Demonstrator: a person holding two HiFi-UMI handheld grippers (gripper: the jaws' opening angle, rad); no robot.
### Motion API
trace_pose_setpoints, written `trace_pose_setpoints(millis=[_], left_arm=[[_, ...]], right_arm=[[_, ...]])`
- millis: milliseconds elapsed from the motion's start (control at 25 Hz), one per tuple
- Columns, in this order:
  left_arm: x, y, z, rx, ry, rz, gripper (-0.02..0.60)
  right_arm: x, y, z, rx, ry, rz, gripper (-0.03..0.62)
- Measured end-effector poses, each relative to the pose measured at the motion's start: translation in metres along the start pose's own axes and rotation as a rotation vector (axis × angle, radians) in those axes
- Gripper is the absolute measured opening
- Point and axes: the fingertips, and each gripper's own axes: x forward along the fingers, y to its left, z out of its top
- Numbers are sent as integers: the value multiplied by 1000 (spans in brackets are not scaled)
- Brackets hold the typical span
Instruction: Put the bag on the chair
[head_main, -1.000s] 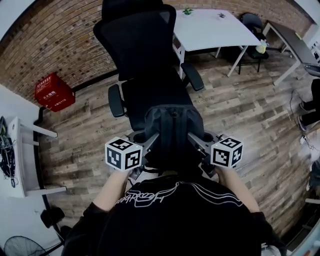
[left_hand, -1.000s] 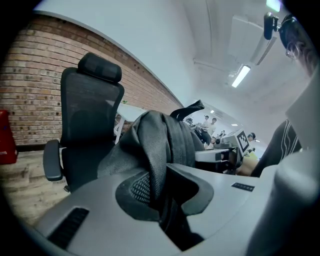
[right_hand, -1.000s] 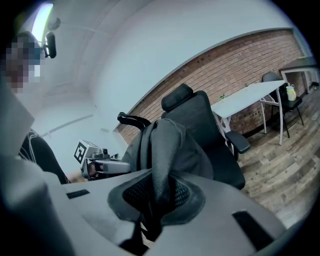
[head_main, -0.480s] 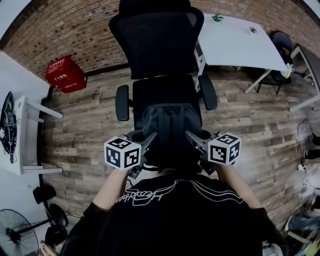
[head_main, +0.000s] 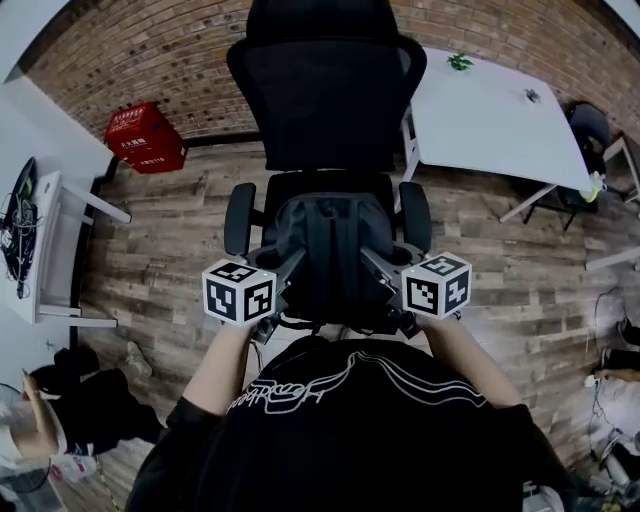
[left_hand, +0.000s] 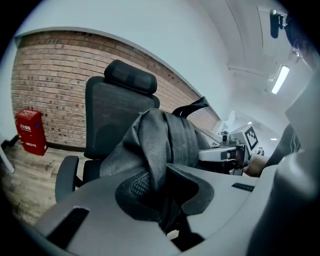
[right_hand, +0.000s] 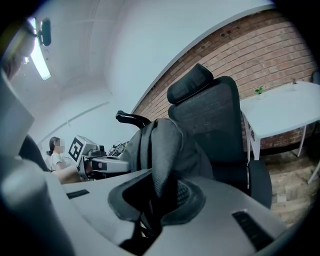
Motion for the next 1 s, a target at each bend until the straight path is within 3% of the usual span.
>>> trace_pose_setpoints(millis=[520, 1000], left_arm=[[52, 38, 30, 12, 58, -2, 63], [111, 102, 71, 24, 94, -17, 63]], right_arm=[[36, -54, 28, 1, 35, -40, 37], [99, -118, 67, 3, 91, -77, 40]])
